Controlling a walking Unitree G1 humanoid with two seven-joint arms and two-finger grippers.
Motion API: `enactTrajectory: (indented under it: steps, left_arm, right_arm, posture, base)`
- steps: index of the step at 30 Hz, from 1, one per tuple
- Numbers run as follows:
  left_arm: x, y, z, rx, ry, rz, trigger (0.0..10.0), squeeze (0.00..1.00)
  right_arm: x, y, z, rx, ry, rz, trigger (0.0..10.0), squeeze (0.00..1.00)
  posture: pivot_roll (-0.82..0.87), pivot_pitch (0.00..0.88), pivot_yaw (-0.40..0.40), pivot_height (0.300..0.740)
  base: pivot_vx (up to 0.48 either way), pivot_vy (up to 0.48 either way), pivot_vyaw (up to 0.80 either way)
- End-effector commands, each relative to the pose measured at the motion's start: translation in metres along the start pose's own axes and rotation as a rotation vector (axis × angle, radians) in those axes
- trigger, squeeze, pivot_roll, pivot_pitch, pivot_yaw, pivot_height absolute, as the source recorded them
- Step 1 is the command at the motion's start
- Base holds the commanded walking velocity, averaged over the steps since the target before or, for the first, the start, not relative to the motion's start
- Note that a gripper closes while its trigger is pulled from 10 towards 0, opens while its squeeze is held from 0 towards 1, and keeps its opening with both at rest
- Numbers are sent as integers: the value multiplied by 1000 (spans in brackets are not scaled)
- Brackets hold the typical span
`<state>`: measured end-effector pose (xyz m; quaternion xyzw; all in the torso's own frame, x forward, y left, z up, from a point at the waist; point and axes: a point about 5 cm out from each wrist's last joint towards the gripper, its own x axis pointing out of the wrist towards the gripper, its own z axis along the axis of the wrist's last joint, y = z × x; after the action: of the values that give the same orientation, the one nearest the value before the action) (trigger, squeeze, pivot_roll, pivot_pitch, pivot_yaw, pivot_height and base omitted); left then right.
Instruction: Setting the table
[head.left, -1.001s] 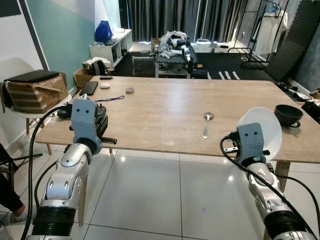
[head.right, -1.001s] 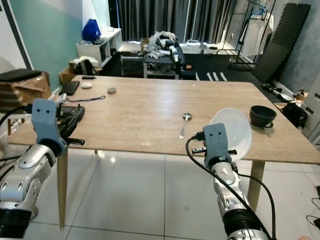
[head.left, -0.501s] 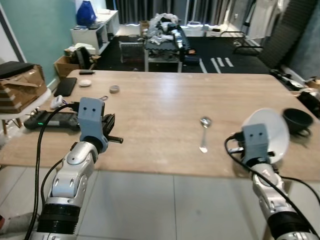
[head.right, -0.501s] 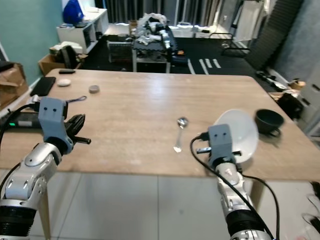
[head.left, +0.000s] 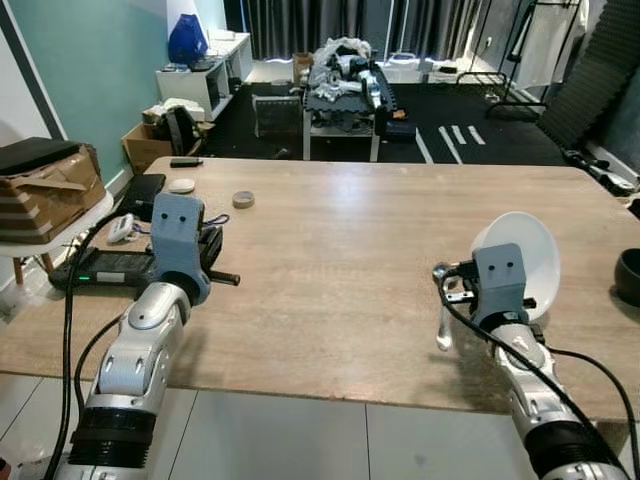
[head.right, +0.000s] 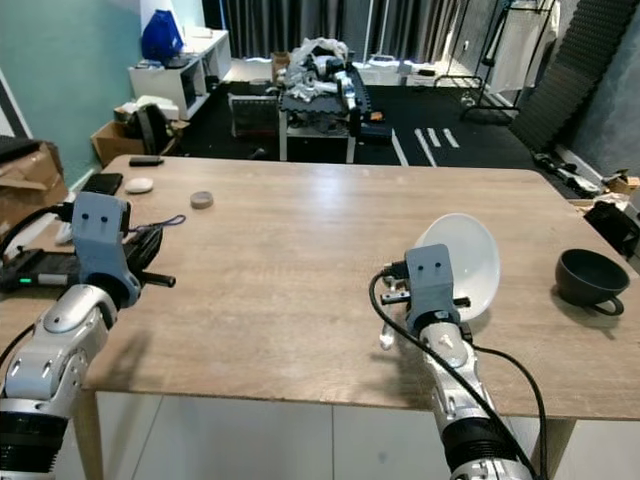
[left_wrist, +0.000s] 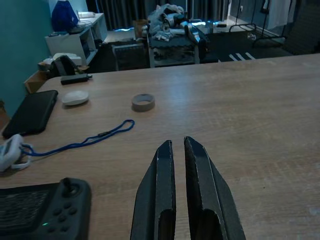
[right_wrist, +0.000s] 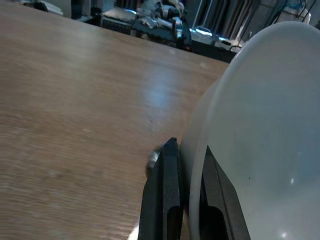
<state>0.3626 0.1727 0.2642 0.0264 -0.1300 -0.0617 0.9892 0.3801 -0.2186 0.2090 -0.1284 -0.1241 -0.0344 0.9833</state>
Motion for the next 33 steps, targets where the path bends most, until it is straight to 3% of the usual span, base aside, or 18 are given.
enactTrajectory:
  steps: [1, 13, 18, 21, 24, 33]
  left_arm:
    - [-3, 1, -6, 4, 24, -2, 10000, 0]
    - [-13, -3, -11, -76, 43, -47, 10000, 0]
    - [-18, -3, -12, -100, 41, -36, 10000, 0]
    - [-21, -4, -14, -170, 48, -8, 10000, 0]
    - [-20, -1, -15, -141, 45, 43, 10000, 0]
    - [-19, -5, -14, -124, 27, 35, 10000, 0]
  right_arm:
    - [-4, 3, -4, -5, 10, 12, 10000, 0]
    - [-7, 11, 0, -99, -36, 50, 10000, 0]
    - [-7, 10, 1, -67, -37, 41, 10000, 0]
    - [-7, 11, 1, 12, -33, 16, 10000, 0]
    - [-7, 11, 0, 83, -24, -10, 10000, 0]
    - [-5, 11, 1, 72, -21, 0, 10000, 0]
  posture:
    - [42, 131, 96, 740]
    - [53, 137, 92, 740]
    - [48, 136, 81, 740]
    - [57, 134, 75, 740]
    - [52, 129, 70, 740]
    - [46, 113, 62, 740]
  base:
    - [0, 0, 0]
    - [0, 0, 0]
    - [0, 0, 0]
    - [0, 0, 0]
    - [0, 0, 0]
    - [0, -180, 0]
